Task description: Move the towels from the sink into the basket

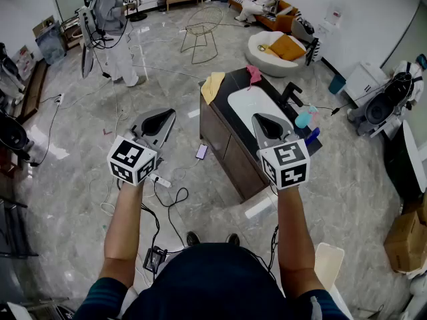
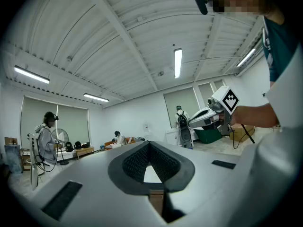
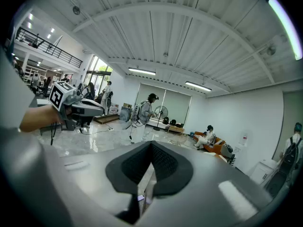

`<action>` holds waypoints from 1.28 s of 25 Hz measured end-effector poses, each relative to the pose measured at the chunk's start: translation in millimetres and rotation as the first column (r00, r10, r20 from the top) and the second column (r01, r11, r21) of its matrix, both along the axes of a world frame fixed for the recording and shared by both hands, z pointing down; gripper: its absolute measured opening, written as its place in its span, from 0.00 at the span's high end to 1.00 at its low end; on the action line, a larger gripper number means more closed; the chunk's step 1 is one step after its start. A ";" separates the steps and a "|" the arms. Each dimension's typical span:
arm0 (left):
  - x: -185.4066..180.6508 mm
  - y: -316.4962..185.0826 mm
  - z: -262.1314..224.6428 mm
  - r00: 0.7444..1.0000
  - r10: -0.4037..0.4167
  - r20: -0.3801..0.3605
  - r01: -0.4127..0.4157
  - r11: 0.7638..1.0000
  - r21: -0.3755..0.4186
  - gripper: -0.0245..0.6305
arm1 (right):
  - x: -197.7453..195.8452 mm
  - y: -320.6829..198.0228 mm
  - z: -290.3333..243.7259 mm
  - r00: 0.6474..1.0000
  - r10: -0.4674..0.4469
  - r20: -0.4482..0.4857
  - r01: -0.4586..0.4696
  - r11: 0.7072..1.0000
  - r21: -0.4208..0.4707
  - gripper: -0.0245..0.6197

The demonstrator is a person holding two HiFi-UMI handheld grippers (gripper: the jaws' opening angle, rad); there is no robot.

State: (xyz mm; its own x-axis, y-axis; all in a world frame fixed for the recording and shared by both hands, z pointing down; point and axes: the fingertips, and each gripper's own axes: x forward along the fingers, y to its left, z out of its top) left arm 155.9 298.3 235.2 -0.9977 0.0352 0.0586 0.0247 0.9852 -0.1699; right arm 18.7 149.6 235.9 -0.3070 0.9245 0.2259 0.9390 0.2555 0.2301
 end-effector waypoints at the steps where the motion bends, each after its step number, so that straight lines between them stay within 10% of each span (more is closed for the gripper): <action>1: -0.7 2.9 -0.2 1.000 0.001 0.001 -0.001 1.000 0.000 0.95 | -0.4 3.0 0.3 1.000 0.000 0.000 0.000 1.000 0.001 0.95; 17: -11.9 33.8 12.2 0.999 0.037 0.009 -0.038 0.999 0.026 0.95 | -3.2 35.2 7.3 0.999 0.030 -0.029 -0.031 0.999 -0.026 0.95; 32: -79.1 86.2 39.5 0.997 -0.040 -0.073 0.043 0.998 0.040 0.95 | -95.3 102.5 34.5 0.995 -0.003 -0.096 0.000 0.999 -0.038 0.95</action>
